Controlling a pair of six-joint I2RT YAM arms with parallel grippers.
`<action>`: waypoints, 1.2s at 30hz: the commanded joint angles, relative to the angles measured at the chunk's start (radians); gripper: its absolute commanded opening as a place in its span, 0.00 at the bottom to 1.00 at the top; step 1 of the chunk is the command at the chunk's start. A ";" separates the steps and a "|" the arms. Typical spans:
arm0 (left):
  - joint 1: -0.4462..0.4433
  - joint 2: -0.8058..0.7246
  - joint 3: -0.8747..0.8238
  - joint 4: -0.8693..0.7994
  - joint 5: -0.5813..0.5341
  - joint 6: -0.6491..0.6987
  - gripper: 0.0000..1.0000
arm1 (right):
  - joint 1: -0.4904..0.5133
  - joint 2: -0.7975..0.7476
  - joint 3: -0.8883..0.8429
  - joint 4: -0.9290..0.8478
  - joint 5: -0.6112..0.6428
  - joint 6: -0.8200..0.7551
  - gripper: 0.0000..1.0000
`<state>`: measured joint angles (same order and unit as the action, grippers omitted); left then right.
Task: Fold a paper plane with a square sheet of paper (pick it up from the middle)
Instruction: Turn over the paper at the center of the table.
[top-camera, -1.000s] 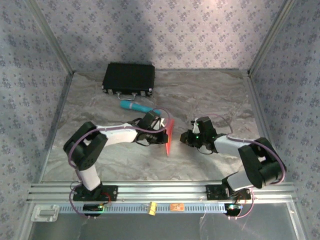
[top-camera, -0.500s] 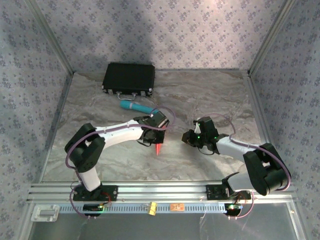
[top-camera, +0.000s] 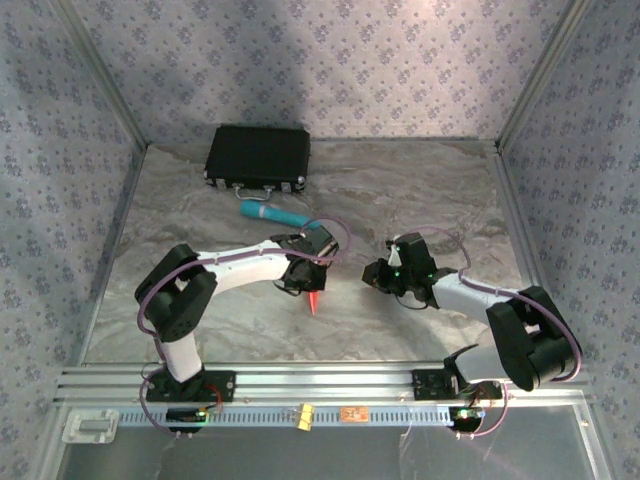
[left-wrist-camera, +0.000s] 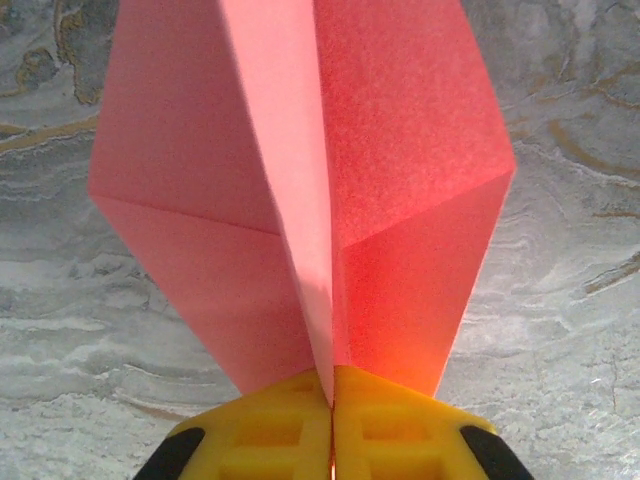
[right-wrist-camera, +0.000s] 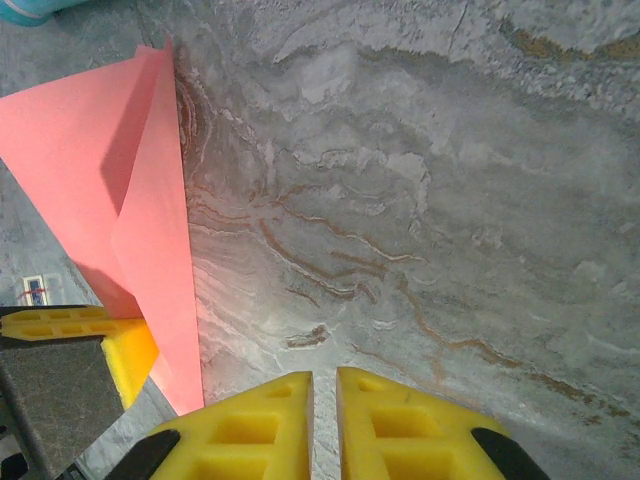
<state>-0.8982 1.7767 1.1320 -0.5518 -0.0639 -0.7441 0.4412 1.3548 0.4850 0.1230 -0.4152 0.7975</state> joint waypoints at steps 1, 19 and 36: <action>-0.005 0.007 0.012 -0.010 0.016 -0.004 0.11 | 0.006 0.008 0.015 0.004 -0.016 0.010 0.15; -0.010 0.056 0.025 -0.014 0.032 0.000 0.17 | 0.012 0.038 0.025 0.010 -0.025 0.006 0.16; -0.066 0.163 0.115 -0.112 -0.042 -0.027 0.23 | -0.016 -0.058 0.011 -0.074 0.033 -0.023 0.16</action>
<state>-0.9482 1.8927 1.2266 -0.6132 -0.0986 -0.7532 0.4385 1.3350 0.4942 0.0917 -0.4099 0.7940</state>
